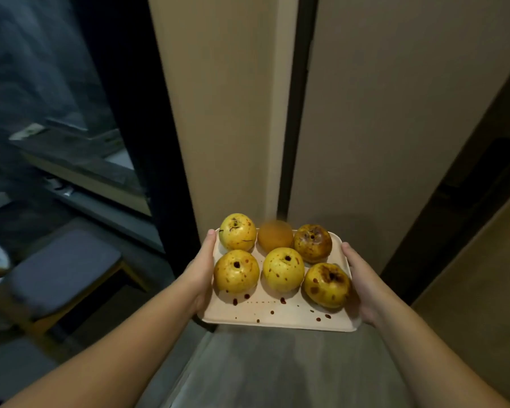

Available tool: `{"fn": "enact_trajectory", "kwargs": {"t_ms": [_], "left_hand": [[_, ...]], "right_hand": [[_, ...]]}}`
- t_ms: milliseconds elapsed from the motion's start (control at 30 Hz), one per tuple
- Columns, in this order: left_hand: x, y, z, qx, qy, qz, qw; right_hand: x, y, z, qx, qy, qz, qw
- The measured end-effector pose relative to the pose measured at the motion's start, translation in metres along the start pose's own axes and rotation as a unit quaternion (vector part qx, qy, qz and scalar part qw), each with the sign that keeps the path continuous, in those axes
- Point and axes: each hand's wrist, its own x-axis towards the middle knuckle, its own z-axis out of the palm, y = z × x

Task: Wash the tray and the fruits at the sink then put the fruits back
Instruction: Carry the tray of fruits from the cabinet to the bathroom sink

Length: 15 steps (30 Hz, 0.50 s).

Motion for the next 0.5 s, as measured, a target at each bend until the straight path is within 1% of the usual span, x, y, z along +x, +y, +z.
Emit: {"fn": "enact_trajectory", "kwargs": {"t_ms": [167, 267, 500], "left_hand": [[-0.003, 0.016, -0.080, -0.039, 0.077, 0.017, 0.996], [-0.007, 0.023, -0.127, -0.062, 0.111, 0.035, 0.991], [-0.014, 0.029, -0.221, -0.137, 0.182, 0.003, 0.974]], "right_hand": [[0.023, -0.010, 0.090, -0.054, -0.027, 0.002, 0.998], [0.032, -0.015, 0.144, -0.085, -0.054, -0.001, 0.995], [0.055, -0.023, 0.255, -0.174, -0.139, -0.011, 0.975]]}}
